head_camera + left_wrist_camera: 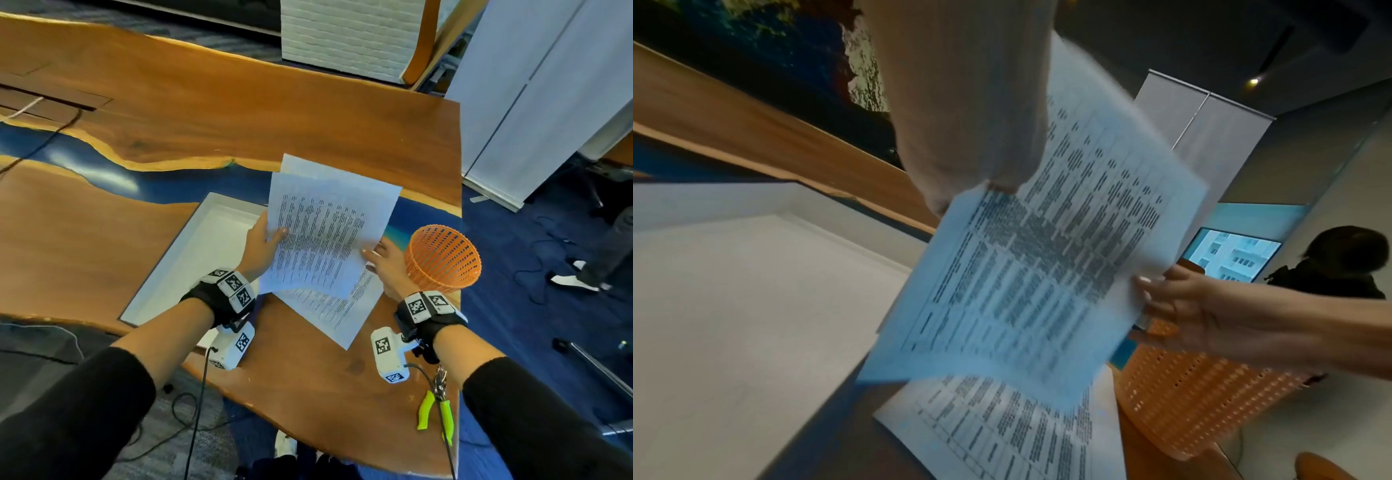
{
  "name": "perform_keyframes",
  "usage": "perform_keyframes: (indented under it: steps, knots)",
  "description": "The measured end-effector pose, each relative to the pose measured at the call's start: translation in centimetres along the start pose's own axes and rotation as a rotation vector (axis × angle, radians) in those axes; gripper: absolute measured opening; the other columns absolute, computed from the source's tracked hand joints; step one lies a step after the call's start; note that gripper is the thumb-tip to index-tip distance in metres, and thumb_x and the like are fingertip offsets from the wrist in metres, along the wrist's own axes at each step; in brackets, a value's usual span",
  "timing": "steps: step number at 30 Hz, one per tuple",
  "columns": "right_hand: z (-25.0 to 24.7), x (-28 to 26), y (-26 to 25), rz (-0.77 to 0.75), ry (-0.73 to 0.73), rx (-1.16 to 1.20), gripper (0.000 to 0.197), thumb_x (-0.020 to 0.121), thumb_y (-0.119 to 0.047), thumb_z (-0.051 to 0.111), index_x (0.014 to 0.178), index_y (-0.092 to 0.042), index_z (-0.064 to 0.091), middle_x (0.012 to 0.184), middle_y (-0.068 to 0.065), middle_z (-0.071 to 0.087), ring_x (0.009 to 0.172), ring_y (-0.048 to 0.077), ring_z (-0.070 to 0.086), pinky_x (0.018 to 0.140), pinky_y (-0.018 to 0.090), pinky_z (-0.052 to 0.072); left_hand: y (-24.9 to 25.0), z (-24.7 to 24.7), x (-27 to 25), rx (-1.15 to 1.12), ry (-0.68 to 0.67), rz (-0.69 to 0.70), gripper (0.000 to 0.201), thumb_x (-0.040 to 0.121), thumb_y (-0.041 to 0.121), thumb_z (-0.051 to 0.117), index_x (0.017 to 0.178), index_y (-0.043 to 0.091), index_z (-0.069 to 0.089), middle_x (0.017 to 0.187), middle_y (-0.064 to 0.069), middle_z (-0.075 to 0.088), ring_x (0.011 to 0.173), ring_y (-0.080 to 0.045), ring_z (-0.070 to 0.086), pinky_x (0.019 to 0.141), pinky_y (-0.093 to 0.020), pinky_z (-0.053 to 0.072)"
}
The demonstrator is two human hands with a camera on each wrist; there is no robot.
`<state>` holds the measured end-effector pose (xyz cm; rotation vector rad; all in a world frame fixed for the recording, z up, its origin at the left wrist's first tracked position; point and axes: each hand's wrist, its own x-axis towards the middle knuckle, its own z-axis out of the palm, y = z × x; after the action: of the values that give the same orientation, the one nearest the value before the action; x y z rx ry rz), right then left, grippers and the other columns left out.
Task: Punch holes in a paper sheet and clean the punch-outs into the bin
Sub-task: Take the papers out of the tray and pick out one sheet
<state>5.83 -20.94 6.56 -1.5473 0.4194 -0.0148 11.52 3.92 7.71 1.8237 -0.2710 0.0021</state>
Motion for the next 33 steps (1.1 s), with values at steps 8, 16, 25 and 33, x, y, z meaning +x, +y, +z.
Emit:
perform_keyframes:
  steps: [8,16,25,33]
  knots:
    - [1.1,-0.1,-0.3,-0.134,0.014,-0.055,0.041,0.087,0.008,0.057,0.126,-0.001,0.05,0.113,0.002,0.059,0.094,0.008,0.059,0.077,0.015,0.053,-1.7,1.8,-1.3,-0.021,-0.003,-0.003,0.042,0.098,0.002,0.042,0.138,0.0,0.029,0.122,0.002,0.05,0.1,0.014,0.054,0.075,0.0,0.045]
    - [0.8,0.5,0.7,-0.13,0.12,-0.199,0.026,0.092,-0.003,0.055,0.115,0.006,0.061,0.115,0.013,0.064,0.101,0.018,0.056,0.08,0.022,0.045,-2.4,1.6,-1.2,0.028,-0.074,-0.029,0.039,0.1,0.007,0.039,0.138,0.002,0.035,0.13,-0.014,0.055,0.115,-0.02,0.053,0.085,-0.012,0.048]
    - [0.8,1.2,0.4,-0.131,0.131,-0.042,0.027,0.093,-0.002,0.052,0.119,0.004,0.053,0.108,0.012,0.063,0.076,0.002,0.067,0.063,0.014,0.056,-2.7,1.5,-0.9,0.033,-0.078,-0.024,0.038,0.092,0.021,0.056,0.122,-0.003,0.055,0.109,-0.001,0.063,0.088,-0.002,0.062,0.069,-0.005,0.049]
    - [0.1,2.5,3.3,0.156,0.112,-0.351,0.042,0.093,-0.006,0.051,0.133,-0.006,0.039,0.108,0.012,0.057,0.089,0.023,0.053,0.068,0.035,0.046,-3.0,0.7,0.7,0.126,0.012,-0.001,0.029,0.099,0.012,0.046,0.125,0.005,0.056,0.1,0.002,0.066,0.073,0.01,0.066,0.066,-0.021,0.056]
